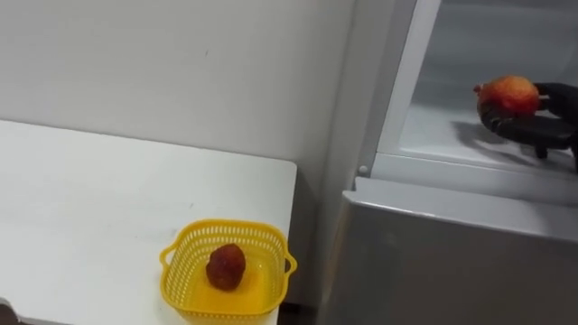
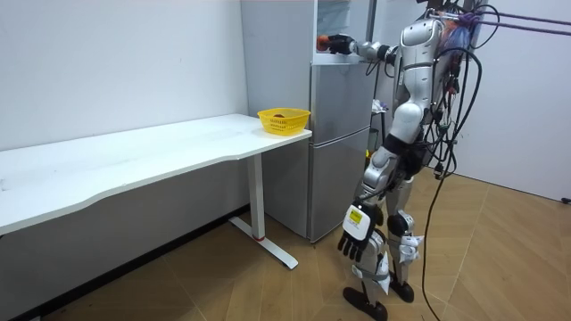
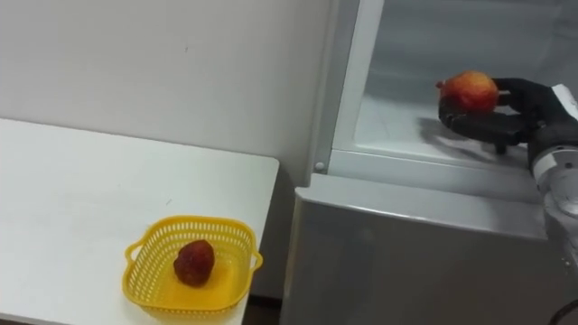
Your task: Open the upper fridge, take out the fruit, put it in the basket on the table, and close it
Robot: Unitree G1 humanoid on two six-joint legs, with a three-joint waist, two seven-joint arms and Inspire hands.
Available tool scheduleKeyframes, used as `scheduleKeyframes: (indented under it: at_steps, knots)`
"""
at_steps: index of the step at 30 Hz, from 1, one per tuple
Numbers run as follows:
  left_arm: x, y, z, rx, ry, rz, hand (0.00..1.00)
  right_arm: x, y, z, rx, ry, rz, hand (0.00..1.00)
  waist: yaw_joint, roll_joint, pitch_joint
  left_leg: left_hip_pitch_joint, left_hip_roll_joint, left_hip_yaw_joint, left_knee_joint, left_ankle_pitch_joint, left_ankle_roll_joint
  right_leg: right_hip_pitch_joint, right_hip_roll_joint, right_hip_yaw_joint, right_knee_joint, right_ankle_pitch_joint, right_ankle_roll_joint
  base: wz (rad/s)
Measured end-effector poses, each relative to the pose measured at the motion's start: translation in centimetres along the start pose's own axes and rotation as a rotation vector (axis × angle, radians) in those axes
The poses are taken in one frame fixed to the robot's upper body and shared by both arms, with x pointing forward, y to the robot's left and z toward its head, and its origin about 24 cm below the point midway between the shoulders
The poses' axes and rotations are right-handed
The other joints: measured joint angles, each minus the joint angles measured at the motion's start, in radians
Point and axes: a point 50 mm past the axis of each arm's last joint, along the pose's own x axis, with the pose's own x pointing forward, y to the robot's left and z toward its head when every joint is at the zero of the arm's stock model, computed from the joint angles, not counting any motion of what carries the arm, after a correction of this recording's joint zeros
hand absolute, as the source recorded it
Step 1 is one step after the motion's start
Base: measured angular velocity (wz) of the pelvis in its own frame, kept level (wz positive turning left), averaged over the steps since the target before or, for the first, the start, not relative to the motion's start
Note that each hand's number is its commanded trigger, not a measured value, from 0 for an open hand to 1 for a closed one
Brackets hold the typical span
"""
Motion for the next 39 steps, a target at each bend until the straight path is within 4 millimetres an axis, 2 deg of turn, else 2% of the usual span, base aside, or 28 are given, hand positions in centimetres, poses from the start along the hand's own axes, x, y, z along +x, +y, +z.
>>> scheduleKeyframes:
  at_steps: [1,6,9,11,13,16,23,26,28,30,34,39]
  knots:
    - [0.0,-0.1,0.0,0.000,0.001,-0.001,0.00,-0.4,0.7,0.3,0.009,-0.028,0.014,1.00,0.000,0.004,-0.0021,0.005,0.000,0.006,-0.003,0.000,-0.001,0.001,0.000,0.005,0.000,0.000,0.000,-0.16]
    - [0.1,-0.2,0.1,-0.001,-0.010,0.010,0.00,-2.9,3.7,1.3,-0.006,-0.147,0.061,1.00,-0.010,0.005,-0.0025,0.018,0.001,0.022,-0.014,0.002,-0.003,0.006,0.003,0.017,-0.001,0.000,0.000,-0.10]
    - [0.1,-0.3,0.3,-0.005,-0.018,0.021,0.00,-4.5,4.5,1.8,-0.050,-0.221,0.055,1.00,-0.018,0.011,-0.0006,0.017,0.001,0.022,-0.013,0.002,-0.003,0.004,0.003,0.018,-0.002,0.000,0.000,0.00]
    - [0.1,-0.5,0.5,-0.003,-0.027,0.018,0.00,-5.4,5.2,2.3,-0.041,-0.260,0.063,1.00,-0.027,0.019,-0.0019,0.017,0.001,0.022,-0.012,0.001,-0.002,0.004,0.001,0.023,-0.001,0.000,0.000,0.00]
    - [0.1,-1.1,0.4,0.003,-0.025,0.004,0.00,-6.3,5.9,3.0,-0.027,-0.301,0.067,1.00,-0.033,0.038,-0.0042,0.019,0.002,0.024,-0.012,0.001,-0.001,0.004,-0.002,0.023,0.000,0.000,0.000,0.00]
    - [0.1,-1.5,0.4,0.007,-0.034,-0.007,0.00,-7.2,6.0,4.0,-0.061,-0.376,0.055,1.00,-0.035,0.053,-0.0017,0.019,0.002,0.026,-0.016,0.001,0.001,0.004,-0.004,0.024,0.001,0.000,0.000,0.00]
    - [0.2,-2.5,0.4,0.018,-0.042,-0.038,0.00,-8.7,5.7,6.8,-0.133,-0.550,-0.008,1.00,-0.035,0.051,-0.0006,0.019,0.004,0.026,-0.015,0.002,0.001,0.004,-0.002,0.028,0.002,0.000,-0.001,0.00]
    - [0.2,-2.7,0.2,0.023,-0.039,-0.049,0.00,-10.4,6.0,8.6,-0.138,-0.667,-0.007,1.00,-0.034,0.045,0.0027,0.017,0.005,0.033,-0.019,0.001,0.001,0.000,0.000,0.039,0.003,0.000,-0.001,-0.07]
    - [0.3,-2.5,1.0,0.028,-0.054,-0.046,0.00,-11.7,6.3,10.0,-0.122,-0.757,-0.003,1.00,-0.033,0.040,0.0043,0.010,0.006,0.036,-0.019,0.001,0.001,-0.011,0.000,0.044,0.007,0.000,-0.001,-0.05]
    - [0.3,-2.3,1.7,0.029,-0.072,-0.041,0.00,-12.3,6.5,10.6,-0.102,-0.804,0.008,1.00,-0.029,0.033,0.0050,0.009,0.006,0.036,-0.018,0.001,0.001,-0.012,0.001,0.049,0.007,0.000,-0.001,0.00]
    - [0.4,-2.0,2.7,0.056,-0.108,-0.036,0.00,-13.3,7.8,11.1,-0.120,-0.859,0.089,1.00,-0.019,0.020,0.0047,0.011,0.007,0.038,-0.018,0.001,0.002,-0.015,0.001,0.053,0.007,0.001,-0.001,-0.02]
    - [0.4,-1.9,2.8,0.068,-0.115,-0.036,0.00,-14.2,9.0,10.7,-0.198,-0.886,0.150,1.00,-0.001,0.018,0.0058,0.010,0.007,0.037,-0.016,-0.001,0.002,-0.012,0.001,0.056,0.007,0.001,-0.002,-0.01]
